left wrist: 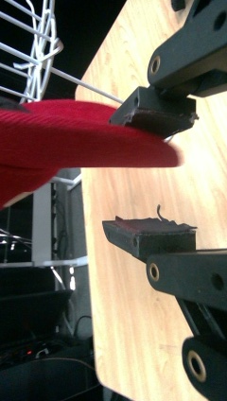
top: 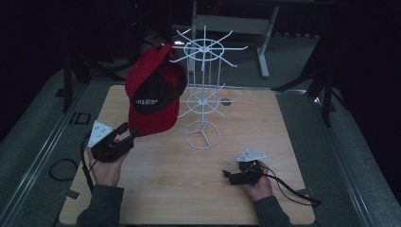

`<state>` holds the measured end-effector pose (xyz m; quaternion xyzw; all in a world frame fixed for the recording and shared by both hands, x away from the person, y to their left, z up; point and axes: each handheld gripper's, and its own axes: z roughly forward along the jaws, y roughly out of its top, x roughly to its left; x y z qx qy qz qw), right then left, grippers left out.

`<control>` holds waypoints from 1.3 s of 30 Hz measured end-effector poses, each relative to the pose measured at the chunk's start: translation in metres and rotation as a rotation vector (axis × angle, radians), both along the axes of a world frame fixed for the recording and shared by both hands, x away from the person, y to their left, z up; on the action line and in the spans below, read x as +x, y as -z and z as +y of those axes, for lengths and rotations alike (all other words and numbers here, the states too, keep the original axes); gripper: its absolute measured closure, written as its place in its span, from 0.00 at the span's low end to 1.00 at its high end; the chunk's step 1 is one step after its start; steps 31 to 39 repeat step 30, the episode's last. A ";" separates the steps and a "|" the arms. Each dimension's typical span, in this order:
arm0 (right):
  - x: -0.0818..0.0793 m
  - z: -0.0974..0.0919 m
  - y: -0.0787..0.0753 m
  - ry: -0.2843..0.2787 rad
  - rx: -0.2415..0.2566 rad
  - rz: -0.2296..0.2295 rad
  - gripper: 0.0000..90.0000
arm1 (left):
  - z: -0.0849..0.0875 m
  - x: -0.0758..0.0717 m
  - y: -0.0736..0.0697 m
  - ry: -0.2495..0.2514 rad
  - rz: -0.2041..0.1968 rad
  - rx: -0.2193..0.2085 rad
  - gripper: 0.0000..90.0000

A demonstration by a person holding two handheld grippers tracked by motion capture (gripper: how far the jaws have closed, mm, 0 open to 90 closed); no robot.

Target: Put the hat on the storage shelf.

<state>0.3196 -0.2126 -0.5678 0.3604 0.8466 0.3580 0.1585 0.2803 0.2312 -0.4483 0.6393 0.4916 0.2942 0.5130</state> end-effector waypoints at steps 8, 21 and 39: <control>0.000 0.000 0.000 -0.001 -0.001 -0.001 0.15 | 0.005 0.000 0.012 -0.009 0.040 -0.011 0.53; 0.000 0.000 0.000 -0.001 -0.001 -0.001 0.15 | 0.010 0.006 0.044 0.022 0.091 -0.025 0.51; 0.000 0.000 0.000 -0.001 -0.002 -0.001 0.15 | 0.010 0.010 0.060 0.052 0.150 -0.035 0.53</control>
